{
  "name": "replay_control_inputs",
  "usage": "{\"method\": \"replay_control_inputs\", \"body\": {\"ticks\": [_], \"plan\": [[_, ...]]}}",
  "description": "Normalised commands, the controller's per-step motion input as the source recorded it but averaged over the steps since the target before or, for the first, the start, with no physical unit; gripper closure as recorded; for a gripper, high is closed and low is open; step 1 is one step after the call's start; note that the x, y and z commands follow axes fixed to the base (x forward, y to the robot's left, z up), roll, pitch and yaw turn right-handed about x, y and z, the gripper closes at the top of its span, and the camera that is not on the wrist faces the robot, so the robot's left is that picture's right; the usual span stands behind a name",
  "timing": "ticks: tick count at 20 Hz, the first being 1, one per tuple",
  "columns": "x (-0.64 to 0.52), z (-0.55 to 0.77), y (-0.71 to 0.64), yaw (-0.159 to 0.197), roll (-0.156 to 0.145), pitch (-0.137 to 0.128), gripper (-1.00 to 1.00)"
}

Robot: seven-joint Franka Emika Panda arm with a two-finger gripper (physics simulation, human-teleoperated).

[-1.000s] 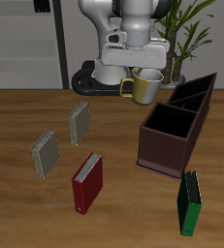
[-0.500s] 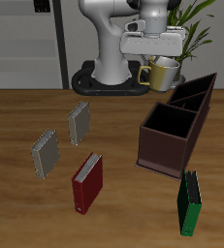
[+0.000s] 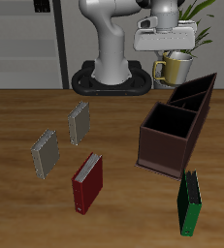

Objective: Place the white-yellow mug into the left desk caddy's left compartment and place the red book into the left desk caddy's front compartment

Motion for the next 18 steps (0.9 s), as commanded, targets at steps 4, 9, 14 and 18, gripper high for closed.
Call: {"method": "replay_control_inputs", "body": {"ticks": [4,9,14,18], "plan": [[0.07,-0.06,0.36,0.017,0.074,-0.003,1.0],[0.13,-0.22,0.3,-0.019,0.015,0.045,1.0],[-0.09,-0.03,0.31,-0.047,0.033,0.0,1.0],[-0.22,0.08,0.32,-0.007,0.062,-0.028,1.0]]}}
